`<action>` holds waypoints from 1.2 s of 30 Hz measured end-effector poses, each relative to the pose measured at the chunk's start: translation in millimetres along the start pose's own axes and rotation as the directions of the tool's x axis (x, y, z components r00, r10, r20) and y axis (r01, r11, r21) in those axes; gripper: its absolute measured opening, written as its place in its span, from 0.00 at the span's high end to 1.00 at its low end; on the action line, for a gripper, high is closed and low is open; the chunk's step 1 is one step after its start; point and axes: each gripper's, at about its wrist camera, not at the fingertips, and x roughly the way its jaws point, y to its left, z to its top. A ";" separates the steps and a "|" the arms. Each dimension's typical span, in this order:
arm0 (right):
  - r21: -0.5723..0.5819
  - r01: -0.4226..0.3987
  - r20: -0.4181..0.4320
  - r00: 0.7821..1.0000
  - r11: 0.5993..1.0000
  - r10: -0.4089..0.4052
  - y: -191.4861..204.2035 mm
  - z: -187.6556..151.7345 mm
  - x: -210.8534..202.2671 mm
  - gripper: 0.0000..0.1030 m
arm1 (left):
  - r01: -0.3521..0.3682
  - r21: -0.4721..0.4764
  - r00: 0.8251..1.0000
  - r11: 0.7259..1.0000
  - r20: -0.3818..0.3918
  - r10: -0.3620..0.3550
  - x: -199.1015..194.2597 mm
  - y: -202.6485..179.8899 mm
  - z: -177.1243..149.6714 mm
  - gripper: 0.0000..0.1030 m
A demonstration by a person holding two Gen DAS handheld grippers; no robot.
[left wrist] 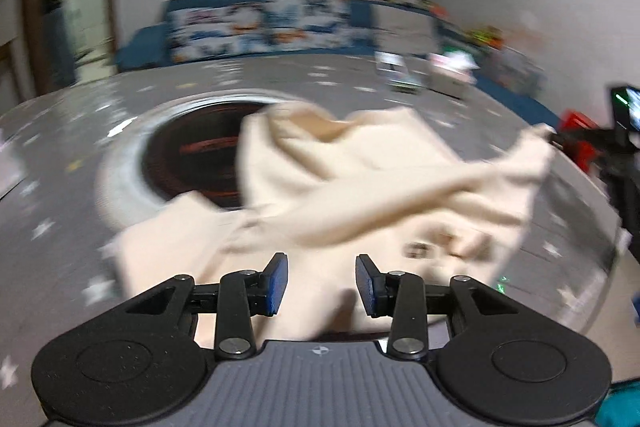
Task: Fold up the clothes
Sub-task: 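Lift the sweatshirt with both grippers and shake it out over the table, then lay the sweatshirt flat on the table with both grippers and release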
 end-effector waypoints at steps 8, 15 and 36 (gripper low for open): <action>-0.132 -0.257 0.022 0.965 0.957 0.262 30.4 2.2 -58.9 0.84 | 0.066 0.134 0.998 0.989 -0.016 -0.065 24.5 -38.0 4.4 0.61; -0.287 -0.536 -0.072 0.838 0.794 0.540 88.9 -7.8 -100.8 0.79 | 0.111 0.169 0.994 0.979 -0.004 -0.112 26.1 -50.1 9.5 0.56; -0.441 -0.684 -0.214 0.709 0.581 0.672 157.8 -53.8 -127.0 0.95 | 0.147 0.182 0.987 0.972 0.041 -0.157 4.7 -49.5 -0.6 0.91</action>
